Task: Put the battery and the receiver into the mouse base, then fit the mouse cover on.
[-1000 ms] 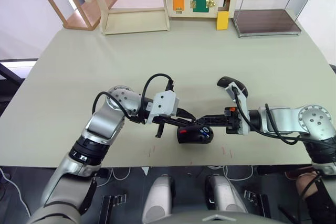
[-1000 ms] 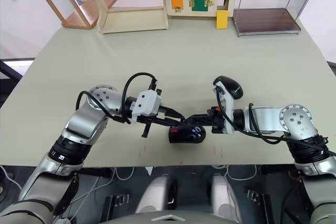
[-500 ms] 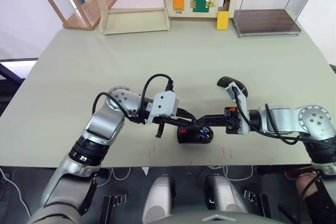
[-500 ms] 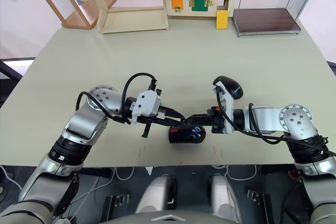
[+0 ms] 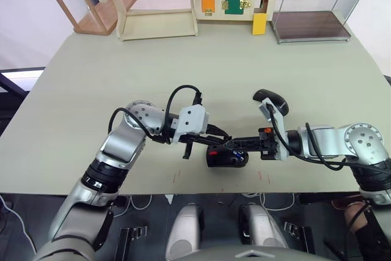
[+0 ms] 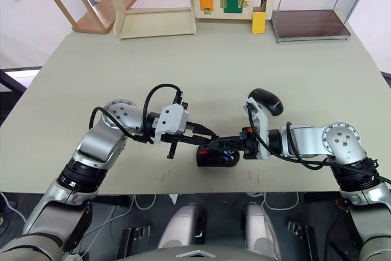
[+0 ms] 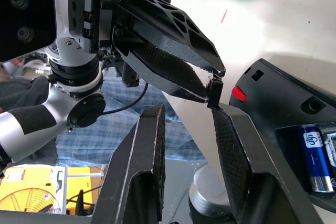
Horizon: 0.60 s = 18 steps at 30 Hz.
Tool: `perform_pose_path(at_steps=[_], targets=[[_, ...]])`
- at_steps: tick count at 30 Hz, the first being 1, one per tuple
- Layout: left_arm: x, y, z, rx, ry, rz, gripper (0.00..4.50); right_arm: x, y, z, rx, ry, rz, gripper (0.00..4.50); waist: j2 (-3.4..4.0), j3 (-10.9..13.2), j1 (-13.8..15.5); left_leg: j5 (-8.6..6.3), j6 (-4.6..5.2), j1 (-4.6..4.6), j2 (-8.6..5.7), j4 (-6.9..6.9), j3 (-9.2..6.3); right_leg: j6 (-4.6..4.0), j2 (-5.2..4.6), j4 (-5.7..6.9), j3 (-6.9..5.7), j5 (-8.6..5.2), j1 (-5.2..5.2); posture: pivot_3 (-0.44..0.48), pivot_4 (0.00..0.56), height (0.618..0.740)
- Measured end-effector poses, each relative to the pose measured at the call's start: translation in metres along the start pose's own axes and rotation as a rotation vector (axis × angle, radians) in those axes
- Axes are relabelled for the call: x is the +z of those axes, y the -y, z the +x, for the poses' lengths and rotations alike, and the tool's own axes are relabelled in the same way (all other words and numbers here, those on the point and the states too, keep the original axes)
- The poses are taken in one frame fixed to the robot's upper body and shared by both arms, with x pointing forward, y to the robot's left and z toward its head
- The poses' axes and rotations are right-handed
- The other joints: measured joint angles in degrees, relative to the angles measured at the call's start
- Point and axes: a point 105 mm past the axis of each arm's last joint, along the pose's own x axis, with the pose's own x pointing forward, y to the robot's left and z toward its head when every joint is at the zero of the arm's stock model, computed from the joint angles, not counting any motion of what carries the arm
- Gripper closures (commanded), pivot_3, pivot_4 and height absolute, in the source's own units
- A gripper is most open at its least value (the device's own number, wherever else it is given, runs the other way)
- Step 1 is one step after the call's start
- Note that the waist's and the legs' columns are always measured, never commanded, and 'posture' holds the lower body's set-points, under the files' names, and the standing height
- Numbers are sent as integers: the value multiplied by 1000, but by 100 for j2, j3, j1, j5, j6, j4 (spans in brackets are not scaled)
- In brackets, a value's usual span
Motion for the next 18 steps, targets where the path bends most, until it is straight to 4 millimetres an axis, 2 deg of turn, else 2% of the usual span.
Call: perform_pose_path(at_steps=[18], targets=[[-3, 4, 0, -12, -4, -14, 4451, 4, 4, 0, -3, 13, 27, 3052, 0, 0, 0, 0, 0, 0, 0, 0, 0, 0, 0, 0, 0, 0, 0, 0, 150, 740]])
